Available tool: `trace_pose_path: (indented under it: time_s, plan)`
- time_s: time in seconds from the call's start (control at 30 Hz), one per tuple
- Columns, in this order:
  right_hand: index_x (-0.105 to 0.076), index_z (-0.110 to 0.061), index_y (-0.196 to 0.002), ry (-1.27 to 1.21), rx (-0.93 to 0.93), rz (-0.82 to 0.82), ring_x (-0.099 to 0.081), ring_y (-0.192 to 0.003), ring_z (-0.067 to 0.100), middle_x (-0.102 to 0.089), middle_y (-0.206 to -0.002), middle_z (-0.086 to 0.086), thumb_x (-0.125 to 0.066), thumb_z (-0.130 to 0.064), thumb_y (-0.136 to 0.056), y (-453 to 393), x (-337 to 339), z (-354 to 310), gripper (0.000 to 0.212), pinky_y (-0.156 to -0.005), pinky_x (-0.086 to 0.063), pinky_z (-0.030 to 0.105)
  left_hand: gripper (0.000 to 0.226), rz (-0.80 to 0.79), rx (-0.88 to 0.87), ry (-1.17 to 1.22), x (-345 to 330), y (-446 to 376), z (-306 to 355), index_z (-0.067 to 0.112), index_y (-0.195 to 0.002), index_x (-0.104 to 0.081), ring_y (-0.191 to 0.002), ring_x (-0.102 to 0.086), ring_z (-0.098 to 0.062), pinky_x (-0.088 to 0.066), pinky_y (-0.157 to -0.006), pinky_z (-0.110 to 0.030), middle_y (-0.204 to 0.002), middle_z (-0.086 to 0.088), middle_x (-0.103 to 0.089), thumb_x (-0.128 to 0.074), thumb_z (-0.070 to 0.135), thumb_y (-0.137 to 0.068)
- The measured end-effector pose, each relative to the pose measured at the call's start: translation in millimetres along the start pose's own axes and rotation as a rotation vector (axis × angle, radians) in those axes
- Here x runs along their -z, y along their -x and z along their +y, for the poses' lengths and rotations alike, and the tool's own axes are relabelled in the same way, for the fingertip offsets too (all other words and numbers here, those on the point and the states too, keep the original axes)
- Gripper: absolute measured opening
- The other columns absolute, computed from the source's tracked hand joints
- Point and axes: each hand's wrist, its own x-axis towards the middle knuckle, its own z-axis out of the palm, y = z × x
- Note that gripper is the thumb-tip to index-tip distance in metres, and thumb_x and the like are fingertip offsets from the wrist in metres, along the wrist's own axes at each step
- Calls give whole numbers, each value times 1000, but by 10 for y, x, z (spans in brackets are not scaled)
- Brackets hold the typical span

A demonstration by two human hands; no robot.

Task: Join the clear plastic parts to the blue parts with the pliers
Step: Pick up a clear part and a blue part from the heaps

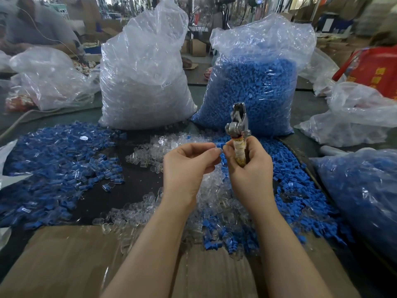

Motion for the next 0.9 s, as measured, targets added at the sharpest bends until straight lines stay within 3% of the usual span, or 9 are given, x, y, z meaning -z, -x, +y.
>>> trace_pose_path:
  time_s: [0.17, 0.37, 0.63, 0.73, 0.83, 0.9]
  plan:
    - [-58, -13, -84, -17, -22, 3, -44, -52, 4, -52, -59, -9, -63, -29, -94, 12, -38, -36, 20, -48, -34, 18, 15, 35, -141, -80, -34, 25, -4, 16, -78, -76, -77, -74, -19, -56, -65, -19, -75, -2, -76, -77, 1, -80]
    - [-59, -14, -86, -18, -45, -24, -45, -53, 3, -52, -61, -8, -62, -26, -94, -5, -50, -46, 15, -49, -35, 16, 22, 59, -267, -206, -29, 28, -15, 23, -77, -76, -76, -73, -10, -60, -75, -27, -76, 6, -76, -78, 1, -79]
    - [-61, -9, -85, -23, -59, -108, -40, -52, 5, -50, -59, -2, -61, -19, -95, -14, -34, -43, 14, -47, -33, 19, 10, 115, -292, -261, 6, 9, -71, 19, -79, -76, -75, -72, -10, -61, -78, -36, -75, 6, -75, -81, 10, -79]
    - [-64, -13, -89, -40, -97, -192, -45, -54, 7, -57, -65, 4, -61, -22, -95, -17, -18, -45, 11, -53, -41, 30, 13, 133, -290, -274, 40, -20, -95, 22, -76, -75, -74, -72, -13, -61, -77, -36, -73, 5, -74, -80, 11, -80]
    - [-65, -20, -90, -41, -146, -289, -45, -52, 3, -58, -63, -6, -63, -22, -94, -35, 34, -12, 4, -48, -39, 21, 17, 144, -252, -212, 79, -60, -104, 23, -75, -73, -74, -72, -18, -59, -74, -30, -72, 2, -74, -78, 8, -81]
    - [-65, -24, -89, -7, -169, -350, -51, -56, 5, -62, -68, -7, -65, -22, -92, -45, 84, 13, 3, -52, -43, 20, 15, 151, -239, -173, 107, -87, -105, 20, -77, -72, -73, -72, -18, -57, -72, -26, -71, 0, -74, -78, 7, -81]
